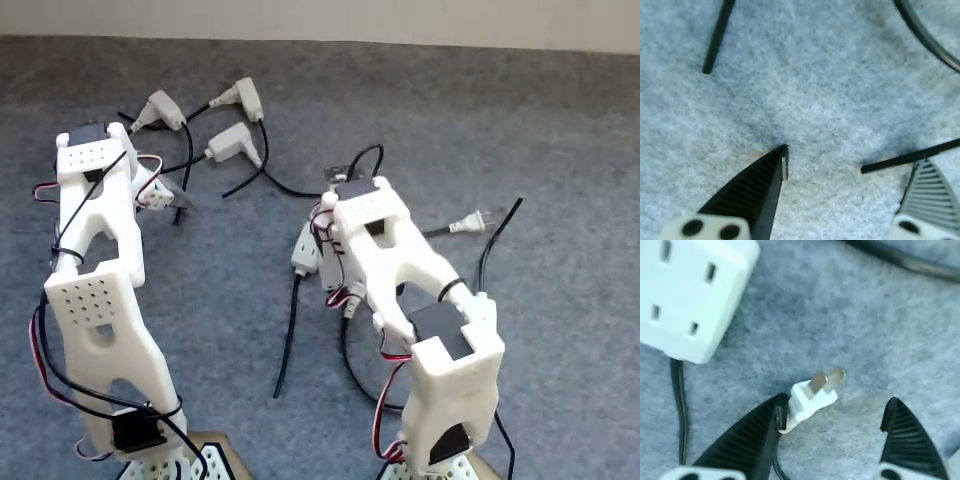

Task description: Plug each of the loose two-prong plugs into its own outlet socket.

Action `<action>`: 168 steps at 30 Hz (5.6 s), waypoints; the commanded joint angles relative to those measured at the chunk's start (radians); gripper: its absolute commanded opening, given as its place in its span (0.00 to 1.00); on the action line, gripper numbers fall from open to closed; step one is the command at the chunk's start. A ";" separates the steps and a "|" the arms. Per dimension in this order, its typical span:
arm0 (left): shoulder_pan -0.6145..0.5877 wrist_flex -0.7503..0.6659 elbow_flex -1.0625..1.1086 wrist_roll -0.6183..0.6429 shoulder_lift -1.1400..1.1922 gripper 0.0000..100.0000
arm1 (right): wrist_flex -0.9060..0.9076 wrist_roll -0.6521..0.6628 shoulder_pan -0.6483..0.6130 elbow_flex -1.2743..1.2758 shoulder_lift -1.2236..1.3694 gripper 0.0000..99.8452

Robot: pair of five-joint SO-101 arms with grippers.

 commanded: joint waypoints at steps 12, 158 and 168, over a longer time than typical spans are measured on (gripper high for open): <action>-0.004 -0.018 -0.030 0.006 -0.010 0.36 | -0.005 -0.009 0.030 0.005 -0.059 0.11; 0.205 -0.157 -0.062 0.006 -0.312 0.36 | -0.358 0.586 -0.145 0.605 -1.549 0.01; 0.384 0.051 -0.061 0.012 -0.696 0.36 | -0.608 0.555 -0.140 0.780 -1.492 0.01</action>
